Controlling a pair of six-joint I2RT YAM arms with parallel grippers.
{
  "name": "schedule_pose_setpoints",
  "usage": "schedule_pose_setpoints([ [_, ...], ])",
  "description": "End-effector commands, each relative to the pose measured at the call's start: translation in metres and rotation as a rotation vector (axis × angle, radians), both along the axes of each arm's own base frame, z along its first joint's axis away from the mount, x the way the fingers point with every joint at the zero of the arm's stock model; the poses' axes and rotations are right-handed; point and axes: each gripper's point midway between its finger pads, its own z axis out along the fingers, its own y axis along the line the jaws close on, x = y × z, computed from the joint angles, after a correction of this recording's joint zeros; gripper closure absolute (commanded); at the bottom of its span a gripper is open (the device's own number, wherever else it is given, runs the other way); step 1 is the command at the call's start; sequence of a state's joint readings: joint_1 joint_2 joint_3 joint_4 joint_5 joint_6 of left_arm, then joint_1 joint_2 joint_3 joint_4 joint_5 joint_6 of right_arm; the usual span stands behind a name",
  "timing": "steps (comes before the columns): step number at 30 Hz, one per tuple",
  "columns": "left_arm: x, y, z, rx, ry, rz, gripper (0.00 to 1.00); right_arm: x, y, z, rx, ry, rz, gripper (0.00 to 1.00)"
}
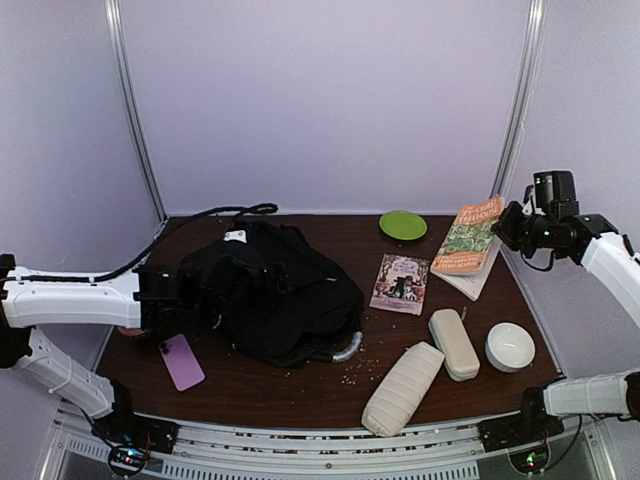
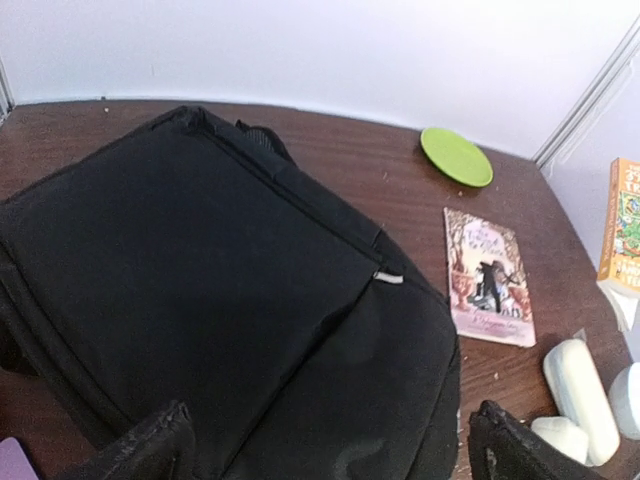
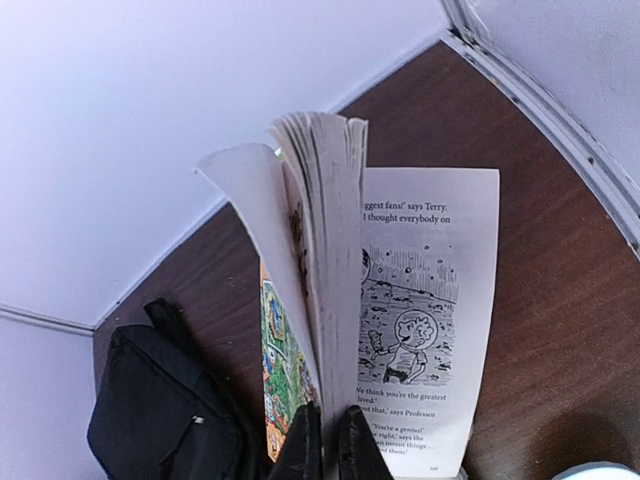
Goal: Pack the student bag
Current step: Pick up the book from the center of the board, then place the book at the center of the board.
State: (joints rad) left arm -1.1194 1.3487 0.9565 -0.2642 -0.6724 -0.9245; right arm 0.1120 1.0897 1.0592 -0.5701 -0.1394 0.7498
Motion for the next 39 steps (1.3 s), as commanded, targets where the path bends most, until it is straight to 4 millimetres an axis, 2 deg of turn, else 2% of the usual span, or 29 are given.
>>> schedule_pose_setpoints([
  [1, 0.007, 0.010, 0.062, -0.078, -0.115, 0.029, 0.02, -0.010, 0.030, 0.073, -0.008, -0.192, 0.135, 1.00],
  [3, 0.005, 0.013, 0.080, -0.095, -0.144, 0.015, 0.02, -0.018, 0.048, 0.092, -0.004, -0.242, 0.210, 1.00],
  [6, -0.002, 0.008, 0.110, -0.143, -0.200, -0.071, 0.02, -0.032, 0.089, 0.114, 0.053, -0.309, 0.398, 1.00],
  [10, -0.022, -0.027, 0.164, -0.326, -0.302, -0.338, 0.02, -0.068, 0.152, 0.143, 0.124, -0.434, 0.674, 1.00],
  [12, -0.033, -0.043, 0.183, -0.408, -0.310, -0.463, 0.02, -0.087, 0.175, 0.154, 0.150, -0.488, 0.762, 1.00],
  [15, -0.045, -0.063, 0.200, -0.511, -0.291, -0.601, 0.02, -0.108, 0.195, 0.168, 0.226, -0.557, 0.852, 1.00],
  [20, -0.051, -0.087, 0.199, -0.625, -0.200, -0.754, 0.02, -0.137, 0.217, 0.179, 0.284, -0.664, 0.974, 1.00],
  [23, -0.056, -0.096, 0.198, -0.683, -0.163, -0.813, 0.02, -0.144, 0.227, 0.178, 0.293, -0.667, 1.013, 1.00],
  [26, -0.059, -0.102, 0.200, -0.722, -0.145, -0.848, 0.02, -0.143, 0.232, 0.176, 0.299, -0.666, 1.016, 1.00],
  [32, -0.052, -0.108, 0.180, -0.710, -0.096, -0.821, 0.03, -0.136, 0.233, 0.173, 0.298, -0.674, 0.981, 1.00],
  [39, -0.031, -0.087, 0.151, -0.685, -0.066, -0.676, 0.03, -0.120, 0.234, 0.156, 0.292, -0.650, 0.918, 1.00],
])
